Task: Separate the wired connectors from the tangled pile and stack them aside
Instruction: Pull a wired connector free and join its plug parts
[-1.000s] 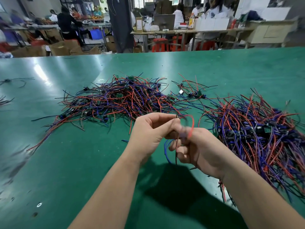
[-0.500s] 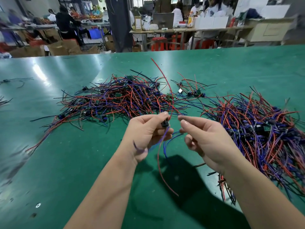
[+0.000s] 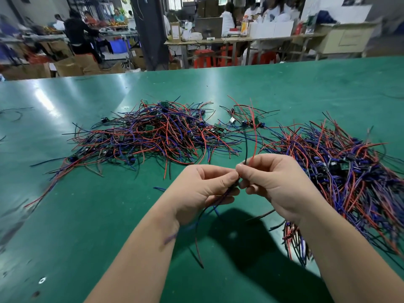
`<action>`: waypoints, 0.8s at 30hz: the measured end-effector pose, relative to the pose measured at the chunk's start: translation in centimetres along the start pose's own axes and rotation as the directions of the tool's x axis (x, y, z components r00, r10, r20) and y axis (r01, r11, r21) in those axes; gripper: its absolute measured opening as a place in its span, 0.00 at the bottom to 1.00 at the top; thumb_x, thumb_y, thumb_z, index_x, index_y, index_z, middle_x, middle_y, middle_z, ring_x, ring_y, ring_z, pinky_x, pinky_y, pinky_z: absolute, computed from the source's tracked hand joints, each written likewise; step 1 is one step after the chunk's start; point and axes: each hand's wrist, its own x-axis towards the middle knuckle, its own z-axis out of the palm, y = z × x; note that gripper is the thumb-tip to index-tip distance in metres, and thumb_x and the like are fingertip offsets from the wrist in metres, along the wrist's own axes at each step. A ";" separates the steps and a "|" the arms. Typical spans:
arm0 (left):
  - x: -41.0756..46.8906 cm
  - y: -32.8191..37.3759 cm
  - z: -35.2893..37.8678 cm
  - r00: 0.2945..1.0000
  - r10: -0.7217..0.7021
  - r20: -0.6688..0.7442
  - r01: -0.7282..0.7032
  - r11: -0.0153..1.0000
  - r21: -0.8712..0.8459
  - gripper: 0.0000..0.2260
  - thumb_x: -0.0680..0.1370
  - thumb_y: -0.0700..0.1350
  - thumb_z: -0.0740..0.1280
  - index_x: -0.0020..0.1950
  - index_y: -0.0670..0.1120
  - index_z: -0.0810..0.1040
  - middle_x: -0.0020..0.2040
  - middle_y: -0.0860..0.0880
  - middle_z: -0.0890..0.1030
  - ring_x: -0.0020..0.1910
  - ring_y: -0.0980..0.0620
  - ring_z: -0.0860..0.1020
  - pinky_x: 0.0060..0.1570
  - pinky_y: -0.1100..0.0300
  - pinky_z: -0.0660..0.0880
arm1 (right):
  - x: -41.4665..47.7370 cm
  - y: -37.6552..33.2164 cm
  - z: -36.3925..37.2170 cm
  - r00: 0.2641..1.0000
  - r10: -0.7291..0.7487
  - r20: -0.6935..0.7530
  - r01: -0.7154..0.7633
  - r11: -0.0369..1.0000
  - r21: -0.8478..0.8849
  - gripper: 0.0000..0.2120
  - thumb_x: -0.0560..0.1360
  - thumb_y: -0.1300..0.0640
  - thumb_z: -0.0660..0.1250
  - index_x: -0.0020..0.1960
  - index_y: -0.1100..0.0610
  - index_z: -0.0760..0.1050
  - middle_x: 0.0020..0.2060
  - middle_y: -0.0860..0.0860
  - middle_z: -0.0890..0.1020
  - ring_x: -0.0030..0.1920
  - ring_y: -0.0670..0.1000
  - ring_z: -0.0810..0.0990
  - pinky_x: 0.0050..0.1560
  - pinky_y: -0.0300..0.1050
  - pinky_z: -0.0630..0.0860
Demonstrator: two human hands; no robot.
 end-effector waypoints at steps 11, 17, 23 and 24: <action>-0.8 -0.2 0.4 0.972 -0.073 0.223 0.015 0.968 0.252 0.08 0.76 0.37 0.68 0.51 0.48 0.82 0.34 0.53 0.80 0.37 0.56 0.82 0.38 0.65 0.79 | 0.0 -3.1 -3.8 0.905 -0.142 -0.402 0.242 0.947 0.210 0.04 0.68 0.65 0.69 0.35 0.60 0.78 0.26 0.51 0.81 0.26 0.45 0.80 0.27 0.32 0.75; -1.1 0.2 -0.2 0.926 -0.108 0.361 -0.044 0.920 0.389 0.09 0.77 0.39 0.67 0.53 0.51 0.80 0.36 0.54 0.78 0.39 0.55 0.76 0.40 0.68 0.73 | 0.0 -2.9 -3.2 0.888 -0.126 -0.442 0.262 0.929 0.262 0.06 0.72 0.62 0.70 0.38 0.57 0.76 0.26 0.49 0.80 0.25 0.44 0.79 0.24 0.32 0.72; -0.9 -0.1 0.1 0.935 0.021 0.353 -0.063 0.992 0.110 0.10 0.70 0.38 0.68 0.42 0.53 0.83 0.39 0.48 0.79 0.41 0.50 0.78 0.48 0.58 0.73 | 0.6 -2.9 -4.1 0.906 0.050 -0.420 0.165 0.872 0.461 0.16 0.81 0.54 0.57 0.38 0.59 0.73 0.25 0.50 0.79 0.28 0.45 0.80 0.28 0.32 0.74; -0.7 -0.2 0.2 0.946 0.070 0.317 -0.071 0.997 -0.009 0.10 0.69 0.37 0.69 0.40 0.52 0.82 0.39 0.48 0.80 0.38 0.53 0.79 0.45 0.60 0.74 | 0.8 -2.8 -4.2 0.918 0.080 -0.389 0.123 0.873 0.472 0.15 0.81 0.55 0.57 0.39 0.60 0.74 0.26 0.51 0.80 0.28 0.45 0.80 0.28 0.32 0.75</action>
